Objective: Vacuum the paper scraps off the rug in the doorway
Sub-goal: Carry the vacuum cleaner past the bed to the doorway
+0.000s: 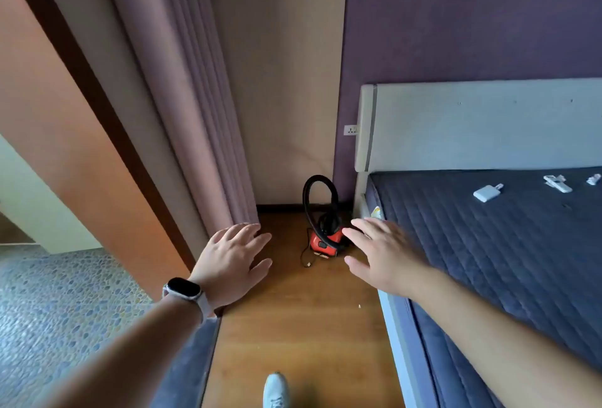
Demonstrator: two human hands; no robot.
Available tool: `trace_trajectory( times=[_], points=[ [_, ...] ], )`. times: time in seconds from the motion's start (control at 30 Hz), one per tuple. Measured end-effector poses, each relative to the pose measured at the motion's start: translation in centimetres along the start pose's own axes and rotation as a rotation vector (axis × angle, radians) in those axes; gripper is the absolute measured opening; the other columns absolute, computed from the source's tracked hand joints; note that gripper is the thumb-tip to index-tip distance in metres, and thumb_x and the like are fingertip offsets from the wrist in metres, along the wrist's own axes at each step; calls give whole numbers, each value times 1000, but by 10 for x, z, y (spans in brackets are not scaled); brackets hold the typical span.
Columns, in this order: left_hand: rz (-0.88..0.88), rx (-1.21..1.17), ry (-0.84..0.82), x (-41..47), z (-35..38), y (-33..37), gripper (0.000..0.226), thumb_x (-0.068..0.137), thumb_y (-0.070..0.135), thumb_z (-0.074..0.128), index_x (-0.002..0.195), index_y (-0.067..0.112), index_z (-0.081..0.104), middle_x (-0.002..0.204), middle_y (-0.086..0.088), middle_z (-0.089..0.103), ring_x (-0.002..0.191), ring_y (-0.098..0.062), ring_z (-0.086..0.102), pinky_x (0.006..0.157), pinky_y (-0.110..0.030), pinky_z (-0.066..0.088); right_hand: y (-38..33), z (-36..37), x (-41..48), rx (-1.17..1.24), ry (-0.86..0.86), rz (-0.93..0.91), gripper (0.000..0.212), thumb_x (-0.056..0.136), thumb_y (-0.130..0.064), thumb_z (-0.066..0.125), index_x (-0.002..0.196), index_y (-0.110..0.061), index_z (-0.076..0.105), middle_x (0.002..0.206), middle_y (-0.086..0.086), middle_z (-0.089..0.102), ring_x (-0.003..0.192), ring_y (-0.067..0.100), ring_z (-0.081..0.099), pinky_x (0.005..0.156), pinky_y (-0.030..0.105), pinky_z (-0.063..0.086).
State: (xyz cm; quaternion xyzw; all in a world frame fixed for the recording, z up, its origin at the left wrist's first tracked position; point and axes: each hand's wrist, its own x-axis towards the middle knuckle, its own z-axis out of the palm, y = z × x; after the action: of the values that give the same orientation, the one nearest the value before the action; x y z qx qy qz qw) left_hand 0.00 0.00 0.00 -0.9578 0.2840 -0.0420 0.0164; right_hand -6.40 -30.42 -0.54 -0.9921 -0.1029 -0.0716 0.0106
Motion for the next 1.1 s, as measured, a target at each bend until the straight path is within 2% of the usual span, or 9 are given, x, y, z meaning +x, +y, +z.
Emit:
trace_trajectory(
  times=[0.1, 0.3, 0.47, 0.6, 0.73, 0.87, 1.0, 1.1],
  points=[
    [-4, -27, -20, 52, 23, -26, 66, 89, 64, 23, 140, 34, 50, 147, 4, 49, 138, -18, 41, 110, -38, 34, 15, 18, 45, -1, -41, 38, 55, 87, -51, 43, 126, -19, 63, 128, 2, 61, 118, 26, 56, 98, 40, 45],
    [19, -89, -36, 176, 53, -91, 69, 86, 65, 21, 140, 33, 51, 146, 4, 49, 136, -20, 43, 110, -39, 35, 48, 41, 159, 1, -128, 110, 64, 92, -55, 32, 144, -21, 46, 146, -3, 44, 135, 22, 40, 108, 37, 32],
    [48, -112, -37, 269, 61, -132, 75, 84, 65, 15, 143, 33, 47, 149, 3, 46, 136, -21, 42, 110, -40, 34, 70, 48, 241, 22, -101, 158, 73, 85, -57, 24, 141, -19, 51, 144, -1, 48, 132, 25, 45, 107, 41, 36],
    [79, -114, -78, 317, 74, -143, 76, 84, 66, 11, 146, 34, 42, 152, 4, 41, 139, -21, 37, 112, -41, 32, 90, 59, 272, 44, -113, 192, 66, 87, -55, 31, 134, -17, 58, 137, 1, 56, 125, 26, 53, 102, 41, 42],
    [67, -131, -129, 360, 99, -148, 60, 96, 61, 30, 150, 36, 31, 157, 6, 32, 144, -18, 28, 116, -38, 24, 123, 77, 301, 85, -125, 225, 58, 85, -52, 41, 122, -15, 66, 124, 3, 65, 110, 27, 63, 90, 39, 51],
    [34, -167, -180, 399, 122, -141, 58, 98, 56, 35, 151, 34, 30, 158, 5, 29, 146, -18, 23, 118, -39, 18, 160, 106, 336, 103, -145, 204, 54, 83, -50, 47, 116, -14, 69, 116, 3, 68, 104, 26, 67, 84, 39, 55],
    [-39, -193, -239, 443, 143, -133, 56, 97, 53, 38, 150, 36, 31, 158, 7, 28, 147, -16, 21, 119, -38, 15, 200, 141, 380, 170, -206, 158, 55, 81, -50, 47, 116, -14, 70, 116, 3, 68, 103, 27, 67, 85, 39, 54],
    [-94, -193, -287, 484, 163, -130, 55, 97, 52, 39, 150, 35, 32, 158, 7, 29, 146, -16, 22, 119, -39, 15, 233, 167, 411, 206, -228, 133, 57, 88, -51, 46, 130, -16, 61, 129, 2, 61, 118, 26, 59, 97, 40, 47]
  ],
)
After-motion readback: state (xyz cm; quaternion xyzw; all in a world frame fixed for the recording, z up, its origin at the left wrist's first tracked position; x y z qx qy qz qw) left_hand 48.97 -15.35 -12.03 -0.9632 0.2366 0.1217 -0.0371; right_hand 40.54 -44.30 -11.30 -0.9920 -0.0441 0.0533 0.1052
